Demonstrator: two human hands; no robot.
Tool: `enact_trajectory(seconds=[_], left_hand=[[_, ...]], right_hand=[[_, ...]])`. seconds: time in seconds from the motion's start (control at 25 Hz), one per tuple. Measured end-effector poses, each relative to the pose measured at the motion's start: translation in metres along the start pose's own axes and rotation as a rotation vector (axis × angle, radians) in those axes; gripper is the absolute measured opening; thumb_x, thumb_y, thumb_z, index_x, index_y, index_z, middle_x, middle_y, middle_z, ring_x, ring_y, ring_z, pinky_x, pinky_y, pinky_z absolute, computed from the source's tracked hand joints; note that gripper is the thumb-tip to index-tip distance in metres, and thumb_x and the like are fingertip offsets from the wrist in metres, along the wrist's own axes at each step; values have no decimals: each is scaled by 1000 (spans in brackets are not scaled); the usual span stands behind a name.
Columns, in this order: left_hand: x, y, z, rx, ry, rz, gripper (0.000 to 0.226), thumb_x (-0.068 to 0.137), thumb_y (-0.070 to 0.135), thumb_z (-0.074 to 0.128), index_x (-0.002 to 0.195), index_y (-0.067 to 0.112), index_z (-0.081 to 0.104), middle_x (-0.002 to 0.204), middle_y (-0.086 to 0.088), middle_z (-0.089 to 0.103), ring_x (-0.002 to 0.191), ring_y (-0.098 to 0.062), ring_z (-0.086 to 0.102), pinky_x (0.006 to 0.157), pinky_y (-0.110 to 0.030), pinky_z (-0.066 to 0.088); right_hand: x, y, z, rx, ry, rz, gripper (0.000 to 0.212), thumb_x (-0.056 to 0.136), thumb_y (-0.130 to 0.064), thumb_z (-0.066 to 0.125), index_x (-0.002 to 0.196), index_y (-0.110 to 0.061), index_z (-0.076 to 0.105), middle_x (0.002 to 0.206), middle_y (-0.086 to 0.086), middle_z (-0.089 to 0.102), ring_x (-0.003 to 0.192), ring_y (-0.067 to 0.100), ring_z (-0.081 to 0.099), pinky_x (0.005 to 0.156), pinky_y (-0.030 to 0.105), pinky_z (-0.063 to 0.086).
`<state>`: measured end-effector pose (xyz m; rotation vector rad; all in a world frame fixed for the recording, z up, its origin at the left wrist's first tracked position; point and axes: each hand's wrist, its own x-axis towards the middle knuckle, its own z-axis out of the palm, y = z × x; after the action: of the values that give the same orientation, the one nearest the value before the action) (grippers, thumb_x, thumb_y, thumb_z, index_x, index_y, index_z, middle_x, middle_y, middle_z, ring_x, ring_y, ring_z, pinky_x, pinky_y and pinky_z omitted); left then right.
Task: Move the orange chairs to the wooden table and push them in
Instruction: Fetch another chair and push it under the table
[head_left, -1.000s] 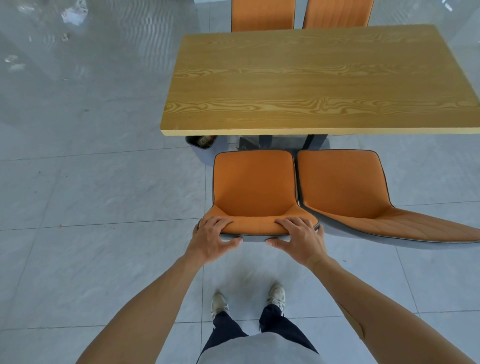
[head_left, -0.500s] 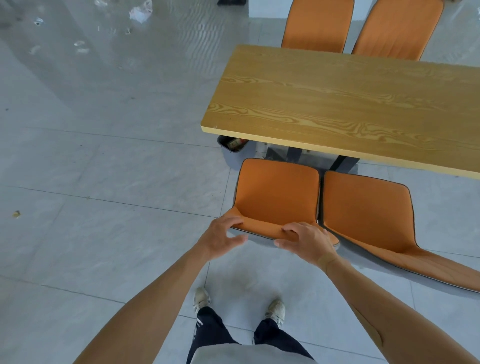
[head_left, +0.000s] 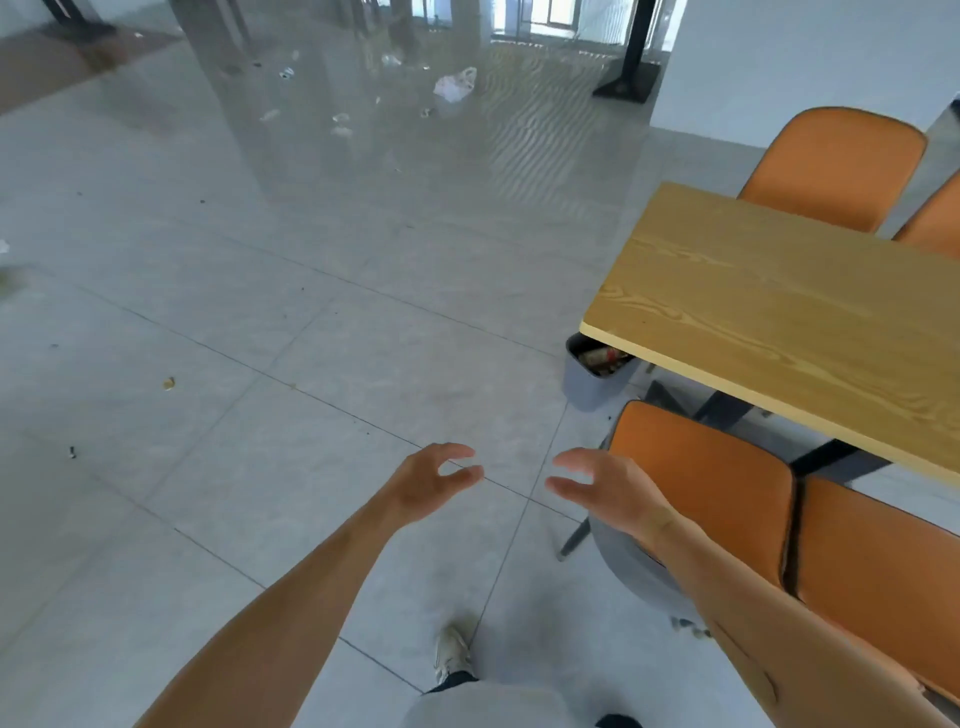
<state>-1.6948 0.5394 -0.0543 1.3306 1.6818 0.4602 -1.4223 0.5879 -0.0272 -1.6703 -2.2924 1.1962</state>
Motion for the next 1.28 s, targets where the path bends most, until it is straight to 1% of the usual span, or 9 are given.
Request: enact_trajectory(seconds=[0.12, 0.32, 0.52, 0.64, 0.76, 0.84, 0.96, 1.12, 1.28], left_hand=[[5, -19, -71, -10, 89, 15, 43, 84, 58, 64, 122, 37, 62, 133, 16, 57, 123, -5, 50, 97, -24, 36], [28, -10, -179, 32, 241, 98, 42, 85, 56, 64, 123, 37, 62, 134, 16, 56, 118, 1, 47, 96, -22, 33], [68, 17, -240, 53, 384, 238, 46, 83, 62, 60, 125, 44, 57, 132, 22, 54, 123, 3, 47, 98, -21, 35], [108, 31, -261, 88, 404, 291, 49, 83, 64, 58, 128, 46, 52, 134, 24, 51, 127, 1, 44, 105, -26, 36], [165, 49, -284, 109, 435, 317, 52, 85, 62, 58, 133, 46, 48, 137, 22, 48, 130, -3, 41, 107, -29, 36], [205, 64, -296, 113, 459, 324, 53, 86, 61, 58, 135, 45, 46, 139, 20, 47, 131, -4, 40, 106, -29, 35], [262, 86, -311, 49, 464, 321, 53, 86, 59, 59, 135, 43, 46, 138, 19, 48, 130, -4, 41, 107, -29, 35], [330, 97, -341, 12, 417, 279, 52, 85, 62, 58, 133, 44, 49, 136, 18, 50, 129, -5, 43, 107, -31, 36], [402, 94, -379, 22, 316, 259, 55, 76, 74, 54, 126, 51, 51, 132, 24, 51, 127, 0, 44, 104, -27, 35]], right_hand=[[43, -61, -2, 1, 28, -87, 49, 85, -58, 62, 125, -31, 61, 126, -11, 63, 114, 10, 59, 98, 35, 48], [109, -140, -28, -27, 95, -223, 43, 84, -55, 65, 120, -31, 64, 121, -12, 65, 111, 9, 59, 96, 35, 48], [178, -180, -70, 2, 218, -322, 39, 83, -56, 65, 118, -37, 64, 117, -19, 63, 113, 3, 56, 98, 33, 46], [226, -194, -95, 4, 274, -380, 37, 84, -53, 65, 118, -38, 63, 119, -19, 61, 115, 3, 55, 100, 31, 44], [280, -200, -124, -4, 321, -423, 37, 85, -52, 64, 119, -37, 63, 122, -18, 60, 117, 4, 53, 101, 30, 42], [315, -200, -145, -14, 339, -422, 38, 86, -54, 62, 120, -37, 62, 123, -19, 60, 117, 3, 53, 101, 29, 42], [368, -197, -179, 20, 339, -386, 40, 85, -56, 62, 121, -38, 62, 122, -21, 59, 117, 1, 53, 100, 29, 43], [435, -193, -211, 28, 349, -333, 42, 84, -56, 62, 121, -37, 61, 121, -20, 60, 115, 3, 54, 98, 30, 45], [502, -190, -226, 26, 355, -253, 42, 85, -57, 61, 122, -38, 61, 120, -21, 59, 116, 3, 53, 94, 27, 42]])
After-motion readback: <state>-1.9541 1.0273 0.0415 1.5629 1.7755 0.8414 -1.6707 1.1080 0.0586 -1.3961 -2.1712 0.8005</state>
